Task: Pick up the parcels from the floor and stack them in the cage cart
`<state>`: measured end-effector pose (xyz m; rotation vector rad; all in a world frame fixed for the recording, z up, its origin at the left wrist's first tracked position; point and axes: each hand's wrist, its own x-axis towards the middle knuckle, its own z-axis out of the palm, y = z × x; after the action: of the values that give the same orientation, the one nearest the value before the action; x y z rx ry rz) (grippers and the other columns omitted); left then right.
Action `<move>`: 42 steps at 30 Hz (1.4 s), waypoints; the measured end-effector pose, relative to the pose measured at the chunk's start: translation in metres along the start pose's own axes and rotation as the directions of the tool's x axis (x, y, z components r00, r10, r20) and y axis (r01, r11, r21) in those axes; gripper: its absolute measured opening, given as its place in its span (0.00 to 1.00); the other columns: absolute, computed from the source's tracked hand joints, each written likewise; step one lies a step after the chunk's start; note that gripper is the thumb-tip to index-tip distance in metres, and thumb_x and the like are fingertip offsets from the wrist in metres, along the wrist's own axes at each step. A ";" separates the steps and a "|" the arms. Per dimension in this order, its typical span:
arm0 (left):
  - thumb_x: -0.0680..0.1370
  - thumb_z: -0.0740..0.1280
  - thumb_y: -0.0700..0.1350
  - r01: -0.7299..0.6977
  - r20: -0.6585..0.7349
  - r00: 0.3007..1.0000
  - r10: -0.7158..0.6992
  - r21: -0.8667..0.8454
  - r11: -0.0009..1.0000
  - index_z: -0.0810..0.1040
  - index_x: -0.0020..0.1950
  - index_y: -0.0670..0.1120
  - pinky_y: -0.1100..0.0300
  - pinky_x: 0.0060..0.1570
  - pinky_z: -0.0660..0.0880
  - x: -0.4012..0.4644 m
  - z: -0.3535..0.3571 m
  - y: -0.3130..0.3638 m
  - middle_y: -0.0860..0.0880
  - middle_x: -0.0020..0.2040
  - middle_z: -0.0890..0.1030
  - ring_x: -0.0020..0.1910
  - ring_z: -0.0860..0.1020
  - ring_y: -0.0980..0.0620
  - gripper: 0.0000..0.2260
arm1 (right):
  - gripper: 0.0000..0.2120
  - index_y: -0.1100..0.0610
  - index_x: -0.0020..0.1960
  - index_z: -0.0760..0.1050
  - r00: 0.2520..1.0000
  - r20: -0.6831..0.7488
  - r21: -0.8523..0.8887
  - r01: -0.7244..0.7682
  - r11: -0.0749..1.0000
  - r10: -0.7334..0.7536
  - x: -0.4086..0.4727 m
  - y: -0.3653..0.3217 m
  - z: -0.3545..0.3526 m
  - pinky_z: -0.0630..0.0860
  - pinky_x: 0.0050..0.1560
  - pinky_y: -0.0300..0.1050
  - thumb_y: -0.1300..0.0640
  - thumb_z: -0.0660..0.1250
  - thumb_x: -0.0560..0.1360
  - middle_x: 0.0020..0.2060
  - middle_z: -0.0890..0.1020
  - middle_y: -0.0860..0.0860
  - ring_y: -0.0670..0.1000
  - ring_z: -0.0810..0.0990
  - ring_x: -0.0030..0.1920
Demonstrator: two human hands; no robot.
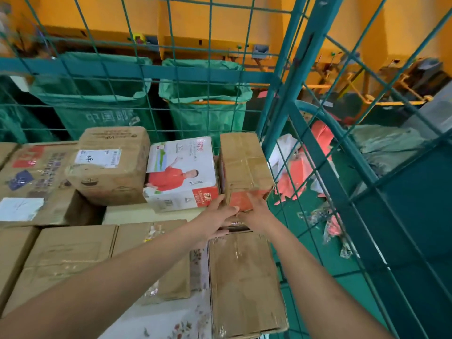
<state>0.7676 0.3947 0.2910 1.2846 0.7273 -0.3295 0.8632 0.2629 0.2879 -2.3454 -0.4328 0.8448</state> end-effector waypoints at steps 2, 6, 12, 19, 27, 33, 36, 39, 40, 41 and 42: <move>0.81 0.71 0.52 0.003 -0.016 1.000 -0.003 -0.004 1.000 0.58 0.81 0.60 0.54 0.62 0.79 0.001 0.000 0.002 0.61 0.59 0.79 0.59 0.81 0.54 0.33 | 0.37 0.53 0.84 0.53 0.998 0.035 -0.013 -0.047 0.999 0.047 0.004 0.005 0.005 0.62 0.75 0.49 0.54 0.68 0.80 0.82 0.54 0.59 0.58 0.58 0.80; 0.82 0.70 0.52 -0.009 -0.027 1.000 0.009 -0.010 1.000 0.58 0.82 0.58 0.56 0.60 0.79 -0.008 -0.006 0.001 0.59 0.60 0.80 0.57 0.83 0.54 0.32 | 0.38 0.49 0.84 0.53 0.999 0.011 0.066 -0.050 0.997 0.049 0.000 0.004 0.011 0.63 0.78 0.55 0.48 0.68 0.80 0.82 0.57 0.55 0.57 0.60 0.80; 0.81 0.70 0.52 -0.043 -0.098 0.994 0.042 -0.003 0.999 0.61 0.80 0.58 0.53 0.61 0.79 -0.048 -0.024 -0.004 0.56 0.68 0.73 0.63 0.79 0.48 0.30 | 0.37 0.46 0.81 0.61 0.986 0.092 0.454 -0.165 0.876 0.138 -0.044 -0.008 0.027 0.75 0.69 0.53 0.43 0.71 0.76 0.75 0.71 0.50 0.54 0.75 0.69; 0.82 0.70 0.52 -0.117 -0.003 0.993 0.117 0.035 0.993 0.62 0.80 0.58 0.51 0.61 0.79 -0.133 -0.045 -0.028 0.53 0.74 0.71 0.60 0.80 0.47 0.29 | 0.10 0.51 0.62 0.78 0.975 0.064 0.772 -0.183 0.609 0.212 -0.156 -0.022 0.069 0.77 0.41 0.40 0.51 0.65 0.83 0.60 0.83 0.54 0.52 0.82 0.53; 0.82 0.68 0.51 -0.102 0.155 0.984 0.089 0.083 0.991 0.74 0.59 0.56 0.49 0.66 0.76 -0.256 -0.066 -0.108 0.53 0.58 0.79 0.57 0.80 0.47 0.06 | 0.14 0.52 0.67 0.73 0.953 -0.006 0.863 -0.148 0.484 0.303 -0.315 -0.011 0.151 0.75 0.62 0.51 0.48 0.60 0.86 0.63 0.80 0.54 0.57 0.80 0.63; 0.82 0.68 0.56 -0.090 0.344 0.938 -0.034 0.339 0.937 0.73 0.62 0.59 0.50 0.66 0.76 -0.322 -0.057 -0.170 0.52 0.69 0.73 0.65 0.77 0.46 0.11 | 0.17 0.54 0.70 0.72 0.902 -0.070 0.918 -0.109 0.383 0.425 -0.434 0.012 0.205 0.79 0.55 0.48 0.47 0.61 0.86 0.64 0.80 0.55 0.56 0.81 0.61; 0.83 0.66 0.55 -0.111 0.420 0.904 -0.079 0.409 0.906 0.70 0.67 0.57 0.50 0.68 0.74 -0.345 -0.031 -0.194 0.54 0.67 0.72 0.67 0.76 0.46 0.13 | 0.19 0.51 0.74 0.69 0.872 -0.095 0.940 -0.080 0.332 0.480 -0.488 0.027 0.223 0.80 0.49 0.45 0.45 0.60 0.86 0.62 0.80 0.54 0.56 0.81 0.61; 0.83 0.66 0.55 -0.143 0.489 0.865 -0.114 0.457 0.878 0.69 0.70 0.55 0.52 0.65 0.75 -0.367 0.007 -0.220 0.53 0.69 0.73 0.68 0.76 0.45 0.16 | 0.22 0.52 0.75 0.68 0.824 -0.134 0.957 -0.036 0.287 0.551 -0.539 0.049 0.236 0.78 0.52 0.47 0.44 0.61 0.85 0.61 0.80 0.53 0.56 0.81 0.61; 0.83 0.66 0.55 -0.152 0.516 0.846 -0.135 0.476 0.866 0.69 0.71 0.55 0.52 0.64 0.75 -0.375 0.024 -0.230 0.52 0.70 0.74 0.67 0.76 0.45 0.18 | 0.23 0.52 0.76 0.69 0.802 -0.149 0.963 -0.016 0.270 0.579 -0.558 0.060 0.240 0.78 0.54 0.48 0.44 0.62 0.84 0.61 0.81 0.53 0.56 0.81 0.61; 0.82 0.67 0.56 -0.160 0.535 0.831 -0.150 0.489 0.857 0.69 0.71 0.55 0.51 0.64 0.75 -0.380 0.037 -0.238 0.51 0.69 0.74 0.66 0.77 0.45 0.18 | 0.23 0.52 0.75 0.69 0.784 -0.159 0.967 -0.001 0.256 0.600 -0.574 0.067 0.243 0.78 0.55 0.48 0.44 0.63 0.84 0.61 0.81 0.53 0.56 0.81 0.61; 0.82 0.67 0.56 -0.168 0.554 0.815 -0.167 0.504 0.847 0.69 0.70 0.55 0.50 0.64 0.76 -0.387 0.050 -0.246 0.51 0.68 0.74 0.66 0.77 0.45 0.18 | 0.23 0.52 0.75 0.70 0.763 -0.168 0.971 0.019 0.237 0.624 -0.588 0.076 0.245 0.78 0.55 0.49 0.44 0.63 0.84 0.61 0.81 0.53 0.56 0.81 0.61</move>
<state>0.3494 0.2150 0.3652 1.5909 0.0889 -0.9364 0.2705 0.0276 0.3622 -1.3219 0.7307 0.3255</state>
